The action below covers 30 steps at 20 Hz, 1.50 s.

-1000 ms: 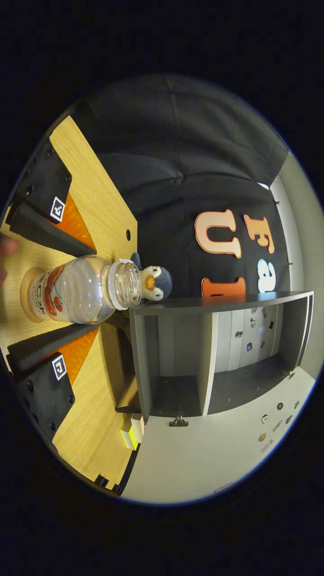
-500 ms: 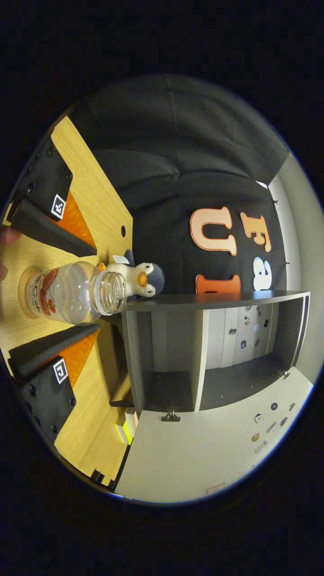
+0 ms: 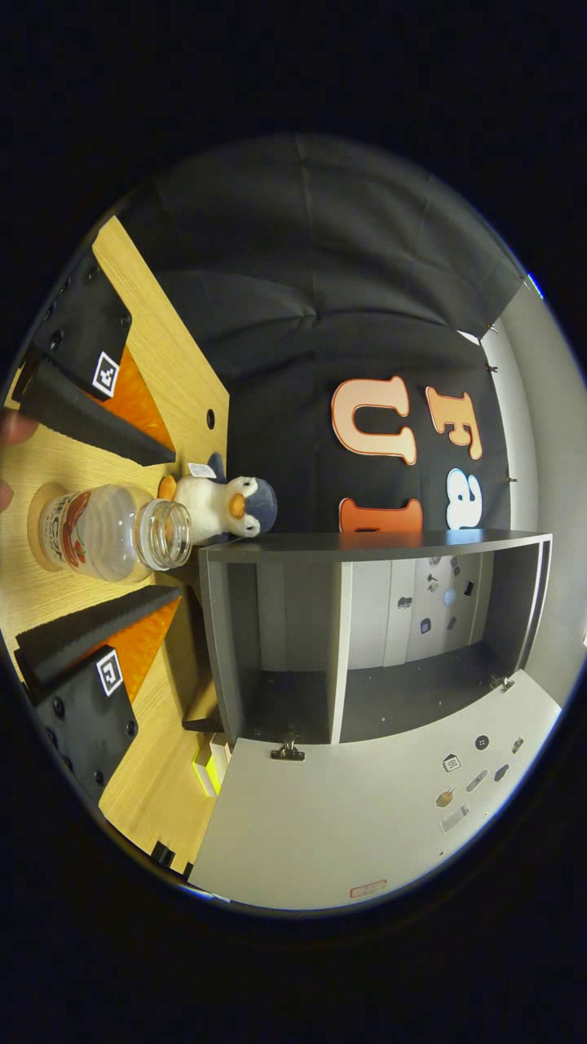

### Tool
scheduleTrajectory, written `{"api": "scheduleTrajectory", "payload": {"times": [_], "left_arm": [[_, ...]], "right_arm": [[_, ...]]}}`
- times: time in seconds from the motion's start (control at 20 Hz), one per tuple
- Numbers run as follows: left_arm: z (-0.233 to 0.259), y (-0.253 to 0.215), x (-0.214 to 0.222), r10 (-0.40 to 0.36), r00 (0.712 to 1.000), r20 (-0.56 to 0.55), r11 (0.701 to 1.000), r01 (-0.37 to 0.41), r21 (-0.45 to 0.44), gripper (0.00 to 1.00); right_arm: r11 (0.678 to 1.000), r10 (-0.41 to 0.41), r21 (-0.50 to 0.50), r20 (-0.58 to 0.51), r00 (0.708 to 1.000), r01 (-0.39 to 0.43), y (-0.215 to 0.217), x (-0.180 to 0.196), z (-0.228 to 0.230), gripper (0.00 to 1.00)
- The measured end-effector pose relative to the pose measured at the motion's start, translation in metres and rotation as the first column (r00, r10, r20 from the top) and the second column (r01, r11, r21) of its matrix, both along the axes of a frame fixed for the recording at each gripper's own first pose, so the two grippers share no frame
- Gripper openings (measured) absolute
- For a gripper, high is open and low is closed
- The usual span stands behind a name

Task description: Open the cabinet door with the right hand, grasp the bottle in the cabinet with the left hand and place it on the coaster, then close the cabinet door with the right hand.

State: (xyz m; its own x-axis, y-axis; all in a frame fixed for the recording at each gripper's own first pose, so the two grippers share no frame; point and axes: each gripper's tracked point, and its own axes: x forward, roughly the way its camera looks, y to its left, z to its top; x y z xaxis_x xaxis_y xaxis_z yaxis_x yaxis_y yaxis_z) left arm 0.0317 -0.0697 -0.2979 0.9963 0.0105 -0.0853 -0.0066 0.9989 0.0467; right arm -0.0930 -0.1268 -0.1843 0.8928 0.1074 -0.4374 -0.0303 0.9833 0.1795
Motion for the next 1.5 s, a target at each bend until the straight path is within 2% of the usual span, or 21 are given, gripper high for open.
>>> {"api": "scheduleTrajectory", "payload": {"times": [0.3, 0.55, 0.75, 0.8, 0.85, 1.1, 1.25, 1.3, 1.4, 1.45, 1.5], "left_arm": [[0.026, -0.002, -0.005, -0.003, 1.000, 0.026, 1.000, 0.002, 0.011, 0.96], [0.072, -0.017, -0.013, -0.022, 0.999, 0.049, 0.999, 0.020, 0.037, 0.96], [0.111, -0.032, -0.022, -0.014, 0.999, 0.033, 1.000, 0.014, -0.006, 0.96], [0.118, -0.034, -0.023, -0.015, 1.000, 0.025, 0.999, 0.016, -0.028, 0.96], [0.125, -0.036, -0.024, -0.007, 1.000, 0.010, 0.999, 0.007, -0.045, 0.96], [0.154, -0.036, -0.026, 0.023, 1.000, -0.015, 0.992, -0.025, -0.124, 0.95], [0.171, -0.032, -0.025, 0.042, 0.999, 0.000, 0.993, -0.042, -0.112, 0.94], [0.174, -0.033, -0.027, 0.043, 0.999, 0.004, 0.994, -0.043, -0.105, 0.95], [0.181, -0.033, -0.029, 0.050, 0.999, 0.014, 0.994, -0.049, -0.095, 0.95], [0.183, -0.035, -0.029, 0.048, 0.999, 0.016, 0.994, -0.046, -0.095, 0.95], [0.185, -0.036, -0.031, 0.052, 0.999, 0.017, 0.994, -0.050, -0.093, 0.95]], "right_arm": [[1.000, 0.013, 0.015, 0.016, 1.000, -0.013, 0.002, 0.002, 0.009, 0.33], [1.000, 0.003, 0.024, 0.078, 0.997, -0.005, -0.012, 0.001, 0.040, 0.33], [0.999, -0.019, 0.033, 0.136, 0.991, 0.014, -0.036, -0.007, 0.070, 0.33], [0.999, -0.024, 0.033, 0.156, 0.987, 0.019, -0.042, -0.008, 0.080, 0.44], [0.999, -0.033, 0.032, 0.177, 0.984, 0.027, -0.051, -0.009, 0.089, 0.37], [0.996, -0.084, 0.015, 0.266, 0.960, 0.083, -0.104, -0.012, 0.130, 0.38], [0.993, -0.113, 0.014, 0.300, 0.947, 0.114, -0.134, -0.008, 0.146, 0.38], [0.993, -0.116, 0.008, 0.313, 0.943, 0.119, -0.140, -0.006, 0.151, 0.48], [0.992, -0.118, -0.005, 0.314, 0.942, 0.126, -0.153, -0.001, 0.154, 0.47], [0.992, -0.117, -0.013, 0.318, 0.941, 0.128, -0.157, 0.003, 0.156, 0.37], [0.991, -0.115, -0.020, 0.326, 0.938, 0.129, -0.161, 0.008, 0.160, 0.38]]}}
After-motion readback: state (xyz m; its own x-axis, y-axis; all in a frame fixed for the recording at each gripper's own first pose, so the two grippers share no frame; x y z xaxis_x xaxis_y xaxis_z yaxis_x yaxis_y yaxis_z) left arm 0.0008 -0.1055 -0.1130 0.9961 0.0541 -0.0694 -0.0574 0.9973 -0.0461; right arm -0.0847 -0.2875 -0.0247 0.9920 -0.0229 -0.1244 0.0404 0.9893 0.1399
